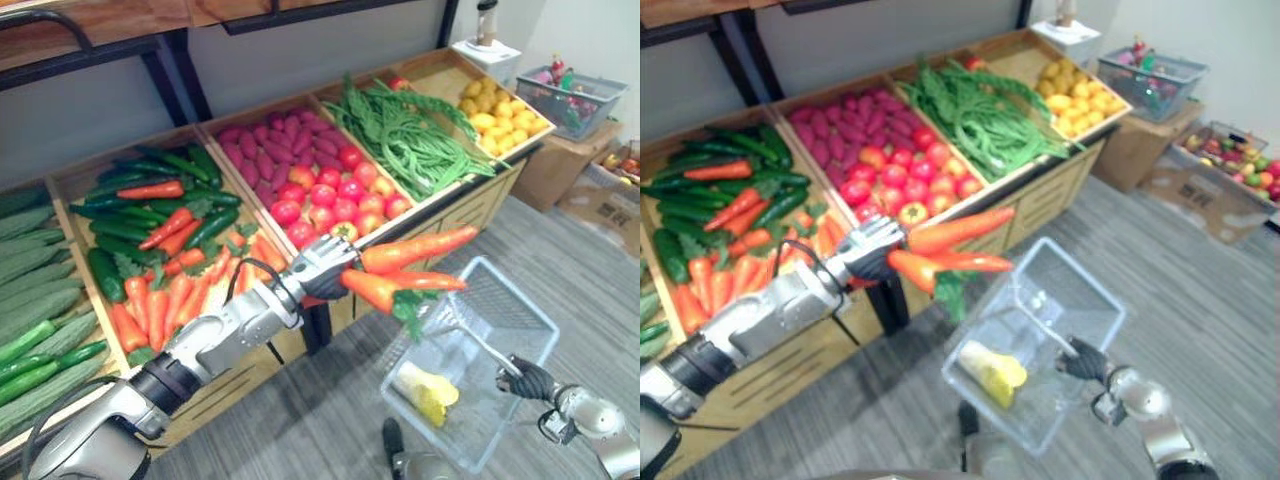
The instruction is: Pick vegetable in the basket
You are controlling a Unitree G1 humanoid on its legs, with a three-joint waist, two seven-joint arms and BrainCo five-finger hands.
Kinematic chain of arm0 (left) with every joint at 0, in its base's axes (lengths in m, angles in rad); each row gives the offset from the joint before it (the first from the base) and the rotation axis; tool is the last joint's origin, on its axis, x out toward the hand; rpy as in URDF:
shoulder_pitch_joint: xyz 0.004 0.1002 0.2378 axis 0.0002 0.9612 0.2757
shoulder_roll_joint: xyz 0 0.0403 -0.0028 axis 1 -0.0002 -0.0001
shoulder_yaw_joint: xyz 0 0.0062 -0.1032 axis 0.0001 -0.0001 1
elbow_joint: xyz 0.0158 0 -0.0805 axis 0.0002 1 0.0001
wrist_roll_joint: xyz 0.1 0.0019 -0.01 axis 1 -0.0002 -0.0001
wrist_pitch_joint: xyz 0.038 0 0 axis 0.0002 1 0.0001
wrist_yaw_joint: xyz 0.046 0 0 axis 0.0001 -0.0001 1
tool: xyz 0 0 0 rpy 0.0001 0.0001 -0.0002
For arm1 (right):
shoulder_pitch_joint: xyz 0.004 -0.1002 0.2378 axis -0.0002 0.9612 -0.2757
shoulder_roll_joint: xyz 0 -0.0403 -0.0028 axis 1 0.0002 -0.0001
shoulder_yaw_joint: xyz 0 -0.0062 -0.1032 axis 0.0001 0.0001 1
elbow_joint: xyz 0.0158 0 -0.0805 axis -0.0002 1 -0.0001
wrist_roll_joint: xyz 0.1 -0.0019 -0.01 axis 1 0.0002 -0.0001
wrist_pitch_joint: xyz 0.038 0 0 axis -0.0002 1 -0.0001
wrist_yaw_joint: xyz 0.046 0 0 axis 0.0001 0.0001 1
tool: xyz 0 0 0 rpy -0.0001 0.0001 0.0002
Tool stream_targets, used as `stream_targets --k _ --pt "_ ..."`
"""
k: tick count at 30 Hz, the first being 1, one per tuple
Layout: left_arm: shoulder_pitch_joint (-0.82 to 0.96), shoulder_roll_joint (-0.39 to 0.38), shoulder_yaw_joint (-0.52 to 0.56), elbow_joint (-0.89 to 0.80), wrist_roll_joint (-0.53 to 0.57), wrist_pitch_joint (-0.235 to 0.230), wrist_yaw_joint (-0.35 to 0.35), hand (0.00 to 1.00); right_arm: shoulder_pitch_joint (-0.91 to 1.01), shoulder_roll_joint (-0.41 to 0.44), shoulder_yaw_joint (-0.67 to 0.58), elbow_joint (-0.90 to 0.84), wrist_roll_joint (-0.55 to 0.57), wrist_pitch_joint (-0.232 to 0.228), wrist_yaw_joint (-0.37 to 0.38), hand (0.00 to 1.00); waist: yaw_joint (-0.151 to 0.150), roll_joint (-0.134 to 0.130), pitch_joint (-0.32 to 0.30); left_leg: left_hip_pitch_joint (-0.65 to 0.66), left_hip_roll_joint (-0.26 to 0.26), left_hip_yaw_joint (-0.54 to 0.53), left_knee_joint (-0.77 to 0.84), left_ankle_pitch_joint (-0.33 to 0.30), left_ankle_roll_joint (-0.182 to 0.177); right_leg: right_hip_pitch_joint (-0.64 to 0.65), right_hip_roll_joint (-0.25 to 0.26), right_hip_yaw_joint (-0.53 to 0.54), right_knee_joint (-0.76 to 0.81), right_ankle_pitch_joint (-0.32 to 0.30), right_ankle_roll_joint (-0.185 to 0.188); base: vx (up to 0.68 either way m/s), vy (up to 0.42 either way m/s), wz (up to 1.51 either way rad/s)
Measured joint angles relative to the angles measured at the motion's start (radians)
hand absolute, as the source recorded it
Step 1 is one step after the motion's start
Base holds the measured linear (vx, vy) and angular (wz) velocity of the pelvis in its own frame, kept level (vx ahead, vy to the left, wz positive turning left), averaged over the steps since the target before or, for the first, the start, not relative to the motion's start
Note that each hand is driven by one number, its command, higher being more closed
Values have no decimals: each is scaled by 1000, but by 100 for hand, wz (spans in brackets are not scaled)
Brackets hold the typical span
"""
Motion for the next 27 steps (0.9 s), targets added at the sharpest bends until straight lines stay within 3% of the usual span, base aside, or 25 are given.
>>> stream_targets --k 4,7,12,15,25,27 --pt "-27 -40 -60 3 -7 0 -28 100 -75 -39 55 0 -11 7 139 100 -14 -2 -7 8 9 34 26 -21 1 -13 5 17 9 1 2 -29 35 -21" --pt "-39 -61 -92 6 -7 -1 -40 100 -116 -65 95 0 -21 21 197 100 -22 -1 -7 16 15 51 42 -35 0 -15 9 31 16 -1 4 -33 33 -19" --pt "-74 -141 -134 26 -48 -7 -61 100 -173 -101 128 9 -45 99 295 100 -27 2 -15 14 18 71 63 -51 3 -29 8 42 24 -5 8 -29 19 -10" --pt "-82 -158 -161 35 -48 -15 -71 100 -207 -110 128 33 -76 124 337 100 -36 2 -16 14 19 77 64 -52 2 -33 7 42 25 -10 2 0 0 0" --pt "-115 -200 -241 26 -87 -9 -151 100 -269 -147 105 134 -102 130 378 100 -52 9 -20 13 15 98 56 -52 1 -70 5 38 76 -41 10 4 7 -1" --pt "-118 -201 -271 8 -88 9 -165 100 -286 -168 81 146 -100 130 378 100 -54 17 -25 13 11 110 55 -52 1 -83 3 40 92 -47 12 20 26 -5"
